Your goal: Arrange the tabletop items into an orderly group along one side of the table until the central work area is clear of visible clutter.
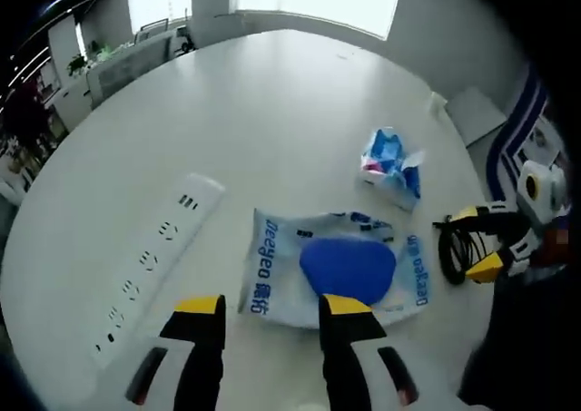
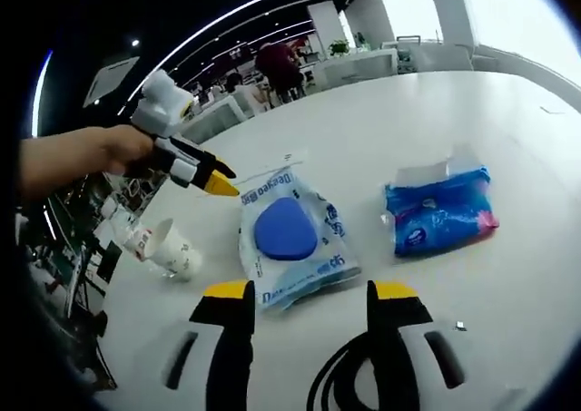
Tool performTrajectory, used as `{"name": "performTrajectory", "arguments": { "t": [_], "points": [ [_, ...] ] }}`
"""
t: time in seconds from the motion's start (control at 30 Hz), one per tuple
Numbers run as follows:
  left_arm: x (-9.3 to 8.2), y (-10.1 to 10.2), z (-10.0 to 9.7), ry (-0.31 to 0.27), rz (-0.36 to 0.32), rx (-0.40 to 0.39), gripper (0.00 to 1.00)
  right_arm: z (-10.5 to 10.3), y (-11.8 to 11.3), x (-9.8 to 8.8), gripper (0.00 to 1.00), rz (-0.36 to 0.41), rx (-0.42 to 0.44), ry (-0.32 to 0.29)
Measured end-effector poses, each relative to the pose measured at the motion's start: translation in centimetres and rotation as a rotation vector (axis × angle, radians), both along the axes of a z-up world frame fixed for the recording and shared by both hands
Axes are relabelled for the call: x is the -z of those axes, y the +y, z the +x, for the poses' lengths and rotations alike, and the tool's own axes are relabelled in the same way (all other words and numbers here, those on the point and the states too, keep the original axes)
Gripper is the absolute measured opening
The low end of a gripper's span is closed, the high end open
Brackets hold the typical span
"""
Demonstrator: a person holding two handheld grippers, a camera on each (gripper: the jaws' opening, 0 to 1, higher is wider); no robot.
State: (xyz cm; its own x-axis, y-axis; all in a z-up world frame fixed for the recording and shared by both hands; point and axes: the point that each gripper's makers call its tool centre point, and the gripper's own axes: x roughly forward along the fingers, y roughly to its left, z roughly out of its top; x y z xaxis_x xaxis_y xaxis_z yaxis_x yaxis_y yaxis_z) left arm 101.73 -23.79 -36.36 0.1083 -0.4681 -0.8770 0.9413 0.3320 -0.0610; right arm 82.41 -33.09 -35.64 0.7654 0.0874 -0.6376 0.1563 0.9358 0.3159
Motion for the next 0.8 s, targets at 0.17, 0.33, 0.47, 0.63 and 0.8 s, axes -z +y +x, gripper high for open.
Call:
{"name": "performTrajectory", "arguments": {
  "t": [0.17,0.33,0.47,0.63,0.8],
  "points": [
    [1.1,-0.3,0.2,0.023,0.01,0.015,0.35,0.4,0.1,1.2,0.39,0.035,0.022,0.036],
    [2.4,-0.2,0.5,0.045,0.026,0.011,0.33,0.5,0.6,2.0,0.34,0.061,0.028,0.066],
    [3.3,-0.1,0.5,0.065,0.036,0.002,0.32,0.6,1.4,2.4,0.31,0.107,0.033,0.088],
    [4.4,0.0,0.5,0.086,0.051,-0.005,0.31,1.0,2.0,3.1,0.26,0.152,0.049,0.109],
    [4.9,-0.1,0.9,0.107,0.038,-0.027,0.26,1.5,2.2,3.9,0.21,0.193,0.061,0.146]
  ]
}}
